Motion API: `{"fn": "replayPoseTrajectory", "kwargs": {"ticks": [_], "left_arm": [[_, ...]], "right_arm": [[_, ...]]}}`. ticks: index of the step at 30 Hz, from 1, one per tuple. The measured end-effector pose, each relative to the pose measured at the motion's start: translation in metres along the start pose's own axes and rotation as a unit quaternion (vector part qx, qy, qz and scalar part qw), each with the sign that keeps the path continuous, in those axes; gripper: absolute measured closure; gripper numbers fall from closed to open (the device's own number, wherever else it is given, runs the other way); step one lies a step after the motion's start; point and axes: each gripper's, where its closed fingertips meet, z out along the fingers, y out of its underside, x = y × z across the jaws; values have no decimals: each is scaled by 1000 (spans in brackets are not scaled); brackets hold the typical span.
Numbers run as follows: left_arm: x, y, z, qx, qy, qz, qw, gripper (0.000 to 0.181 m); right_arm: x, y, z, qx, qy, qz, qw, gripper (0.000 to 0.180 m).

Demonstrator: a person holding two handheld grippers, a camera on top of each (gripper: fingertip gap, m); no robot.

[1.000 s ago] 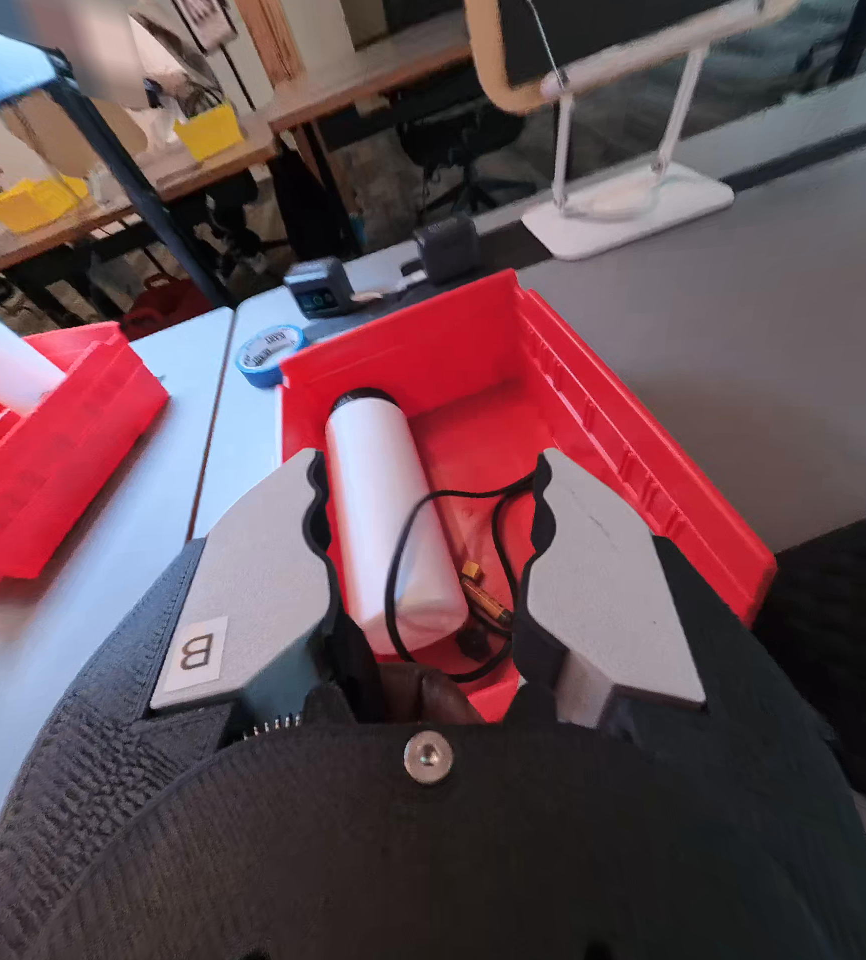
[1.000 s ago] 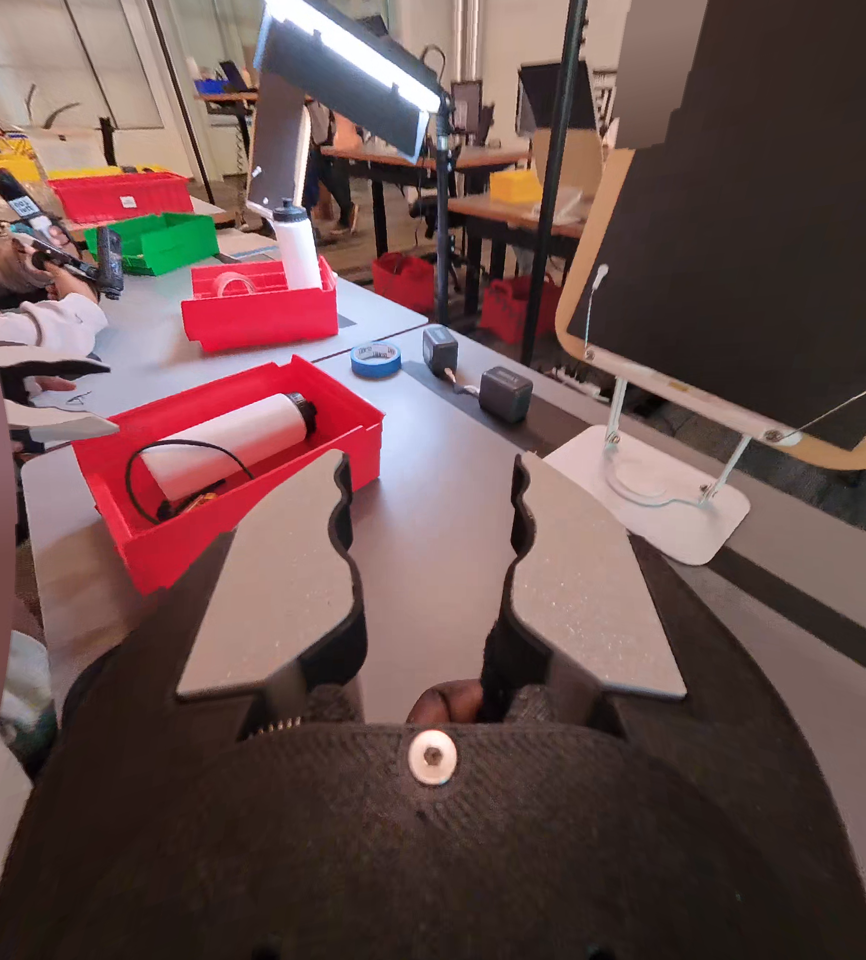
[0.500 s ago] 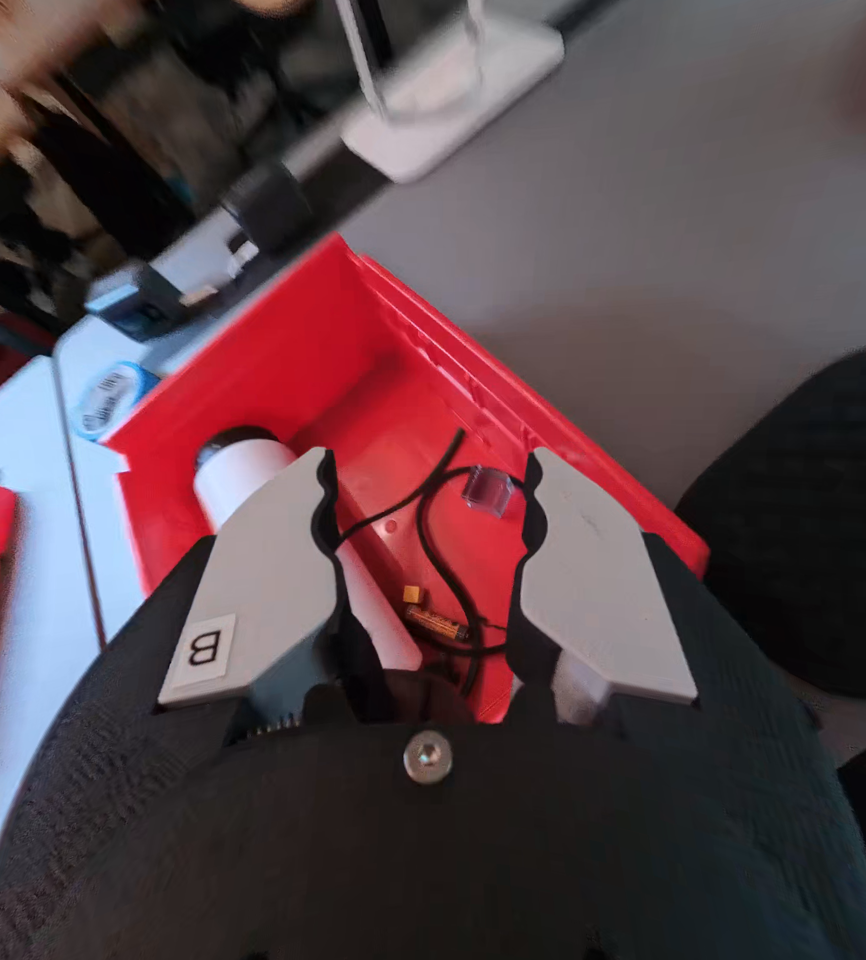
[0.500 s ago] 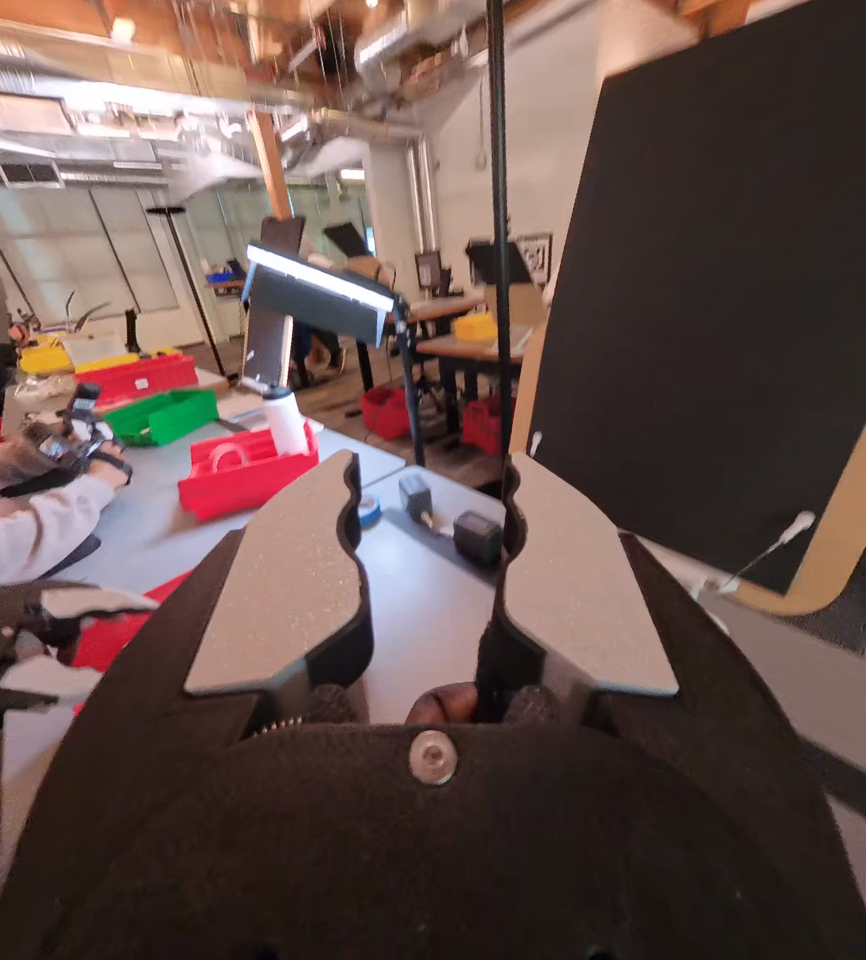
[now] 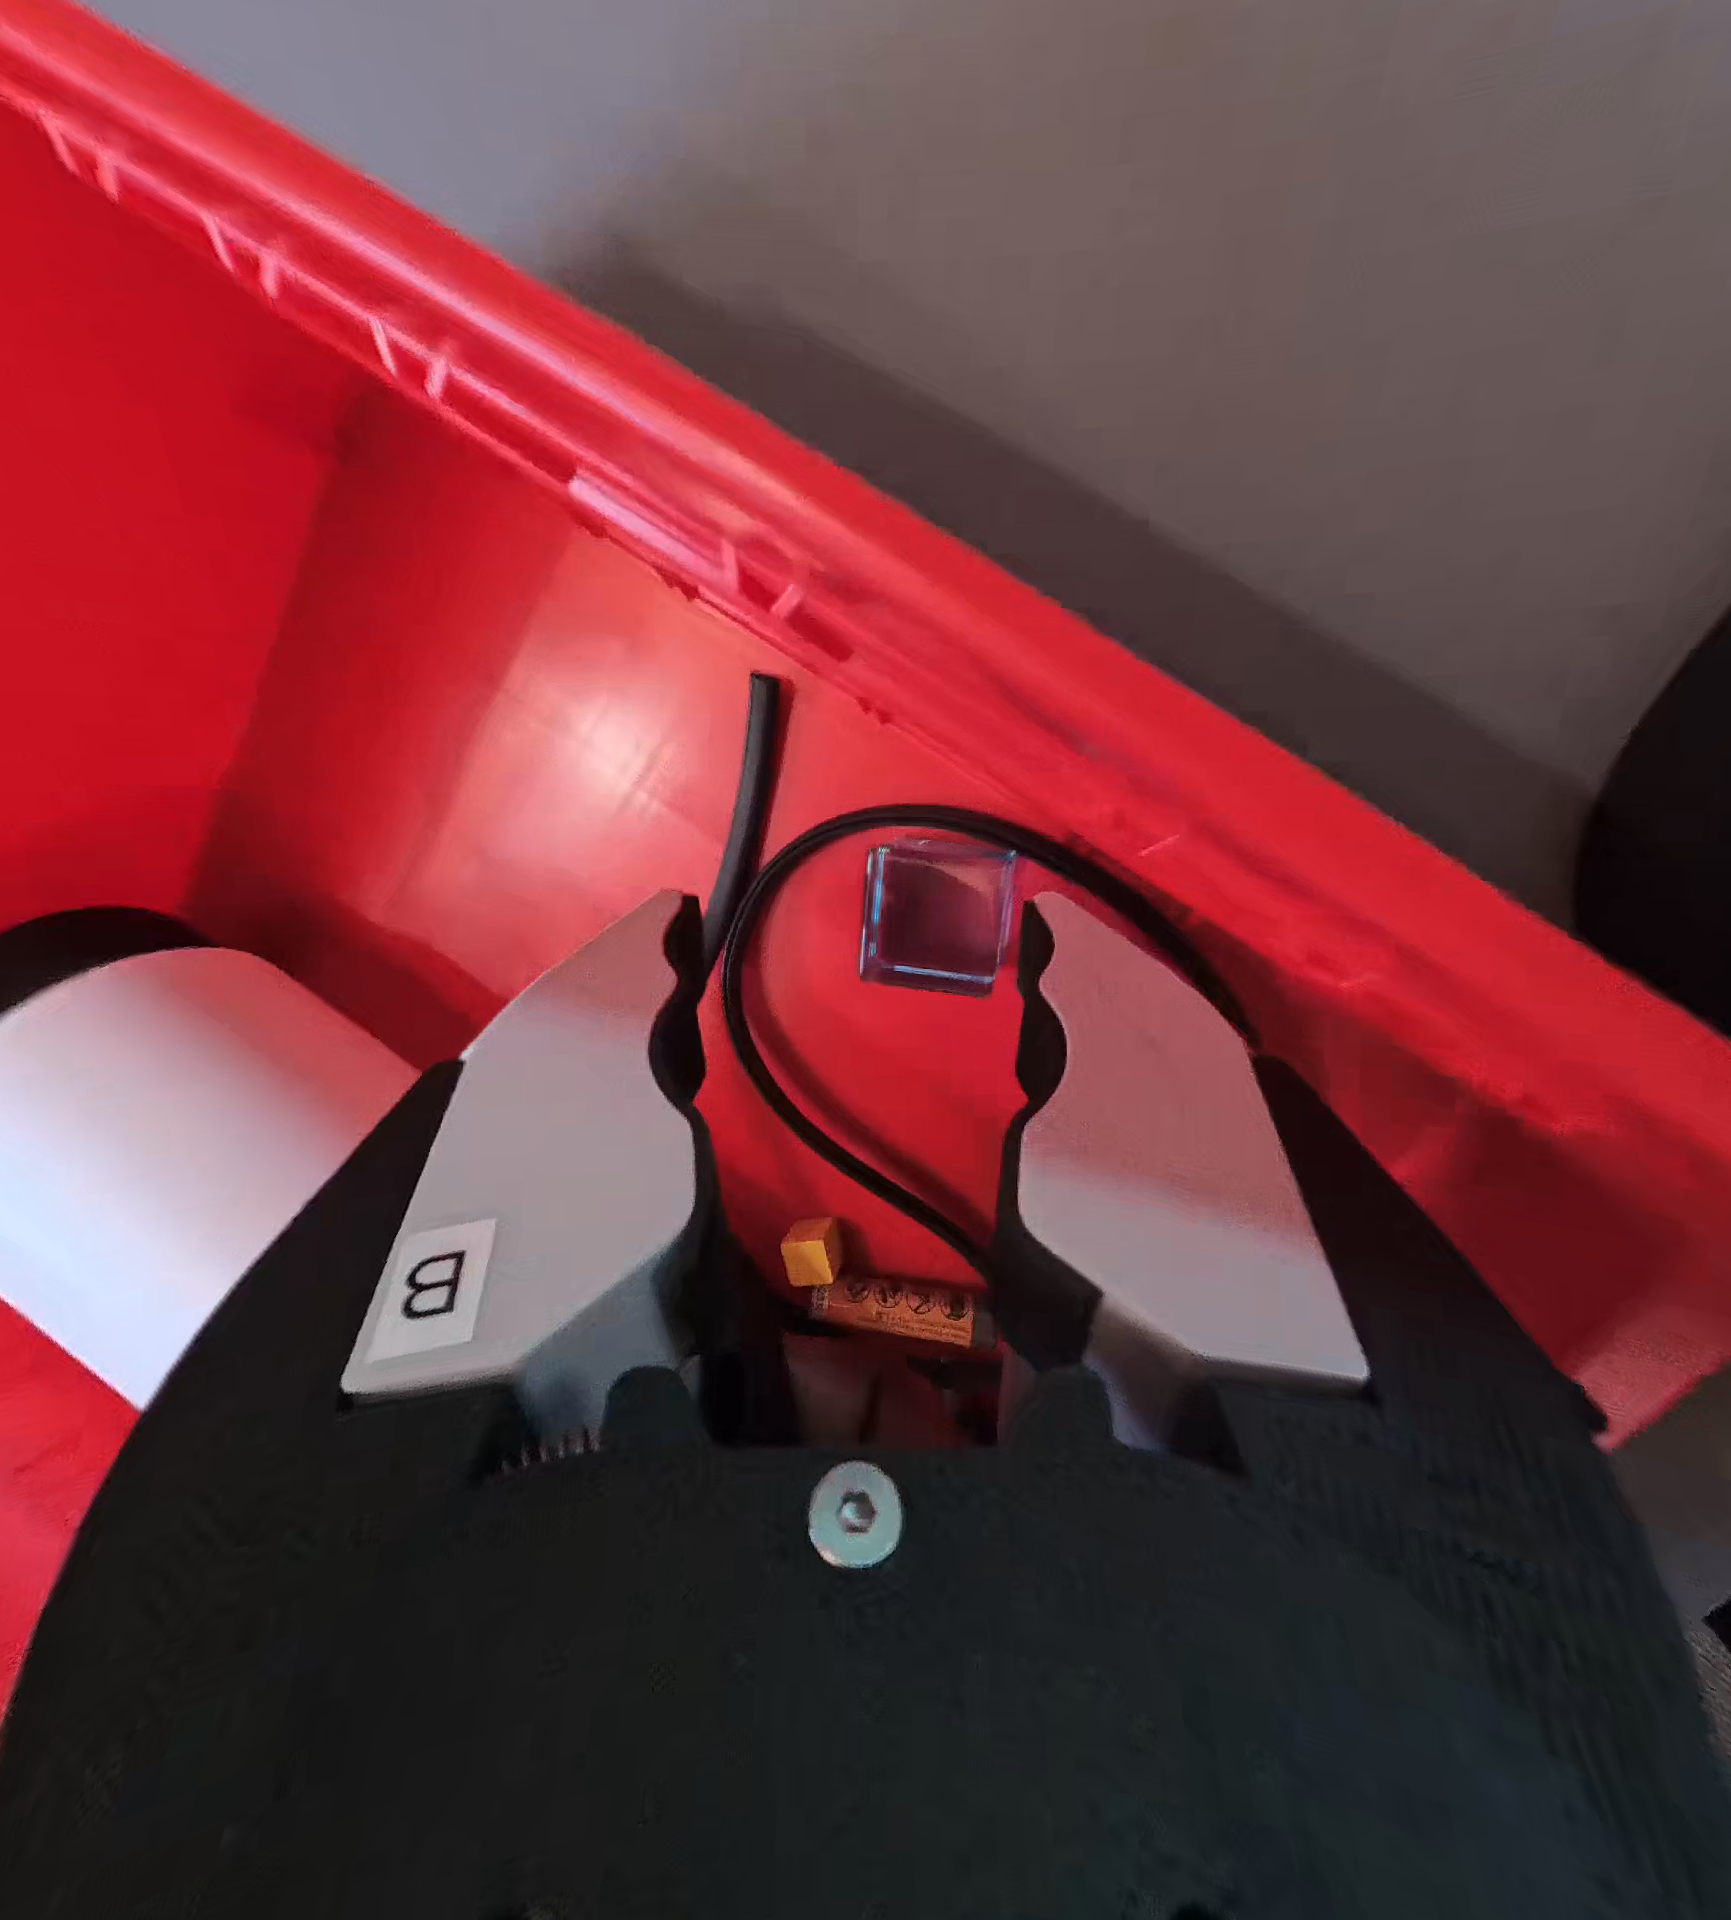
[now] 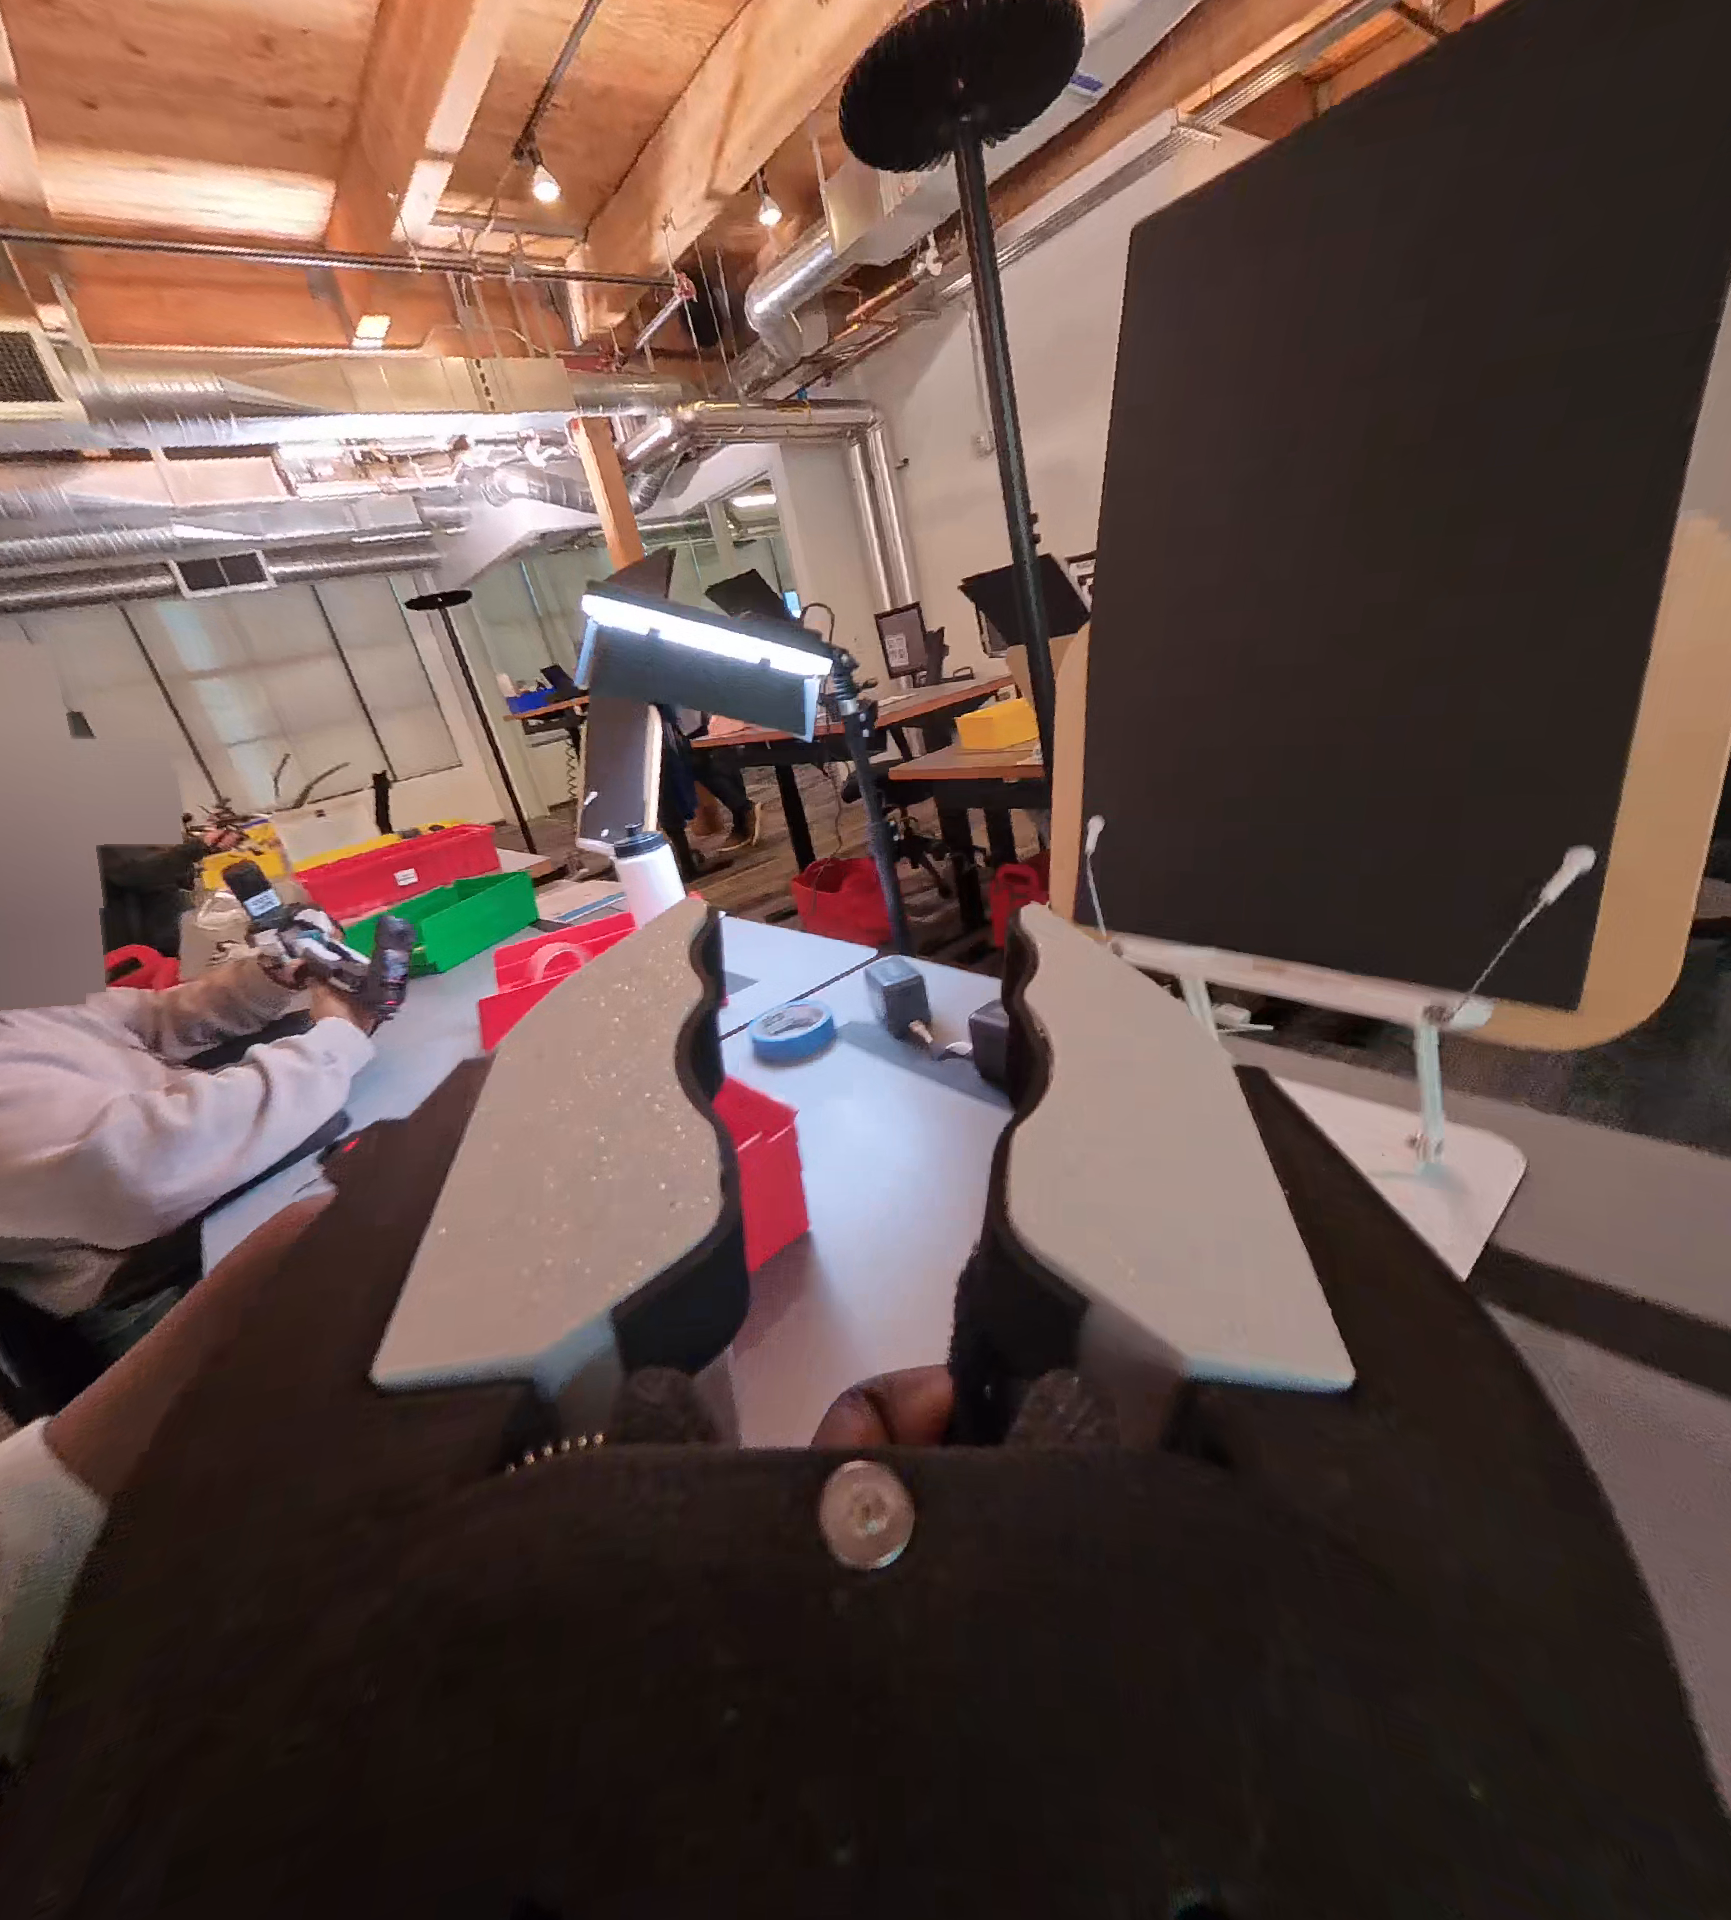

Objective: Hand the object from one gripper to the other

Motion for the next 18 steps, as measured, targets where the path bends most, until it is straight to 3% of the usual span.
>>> {"fn": "replayPoseTrajectory", "kwargs": {"ticks": [1, 7, 13, 18], "left_arm": [[0, 3, 2, -8, 2, -3, 1000, 123], [4, 14, 9, -33, 11, -19, 999, 130], [10, 12, 10, -4, 32, -37, 999, 151], [2, 3, -10, 73, 21, -83, 994, 152]], "right_arm": [[-4, 8, -10, -3, -1, -1, 1000, 128], [-7, 44, -58, -30, 51, -78, 995, 127], [2, 63, -87, -69, 118, -161, 977, 127], [-7, 91, -91, -111, 121, -224, 961, 128]]}}
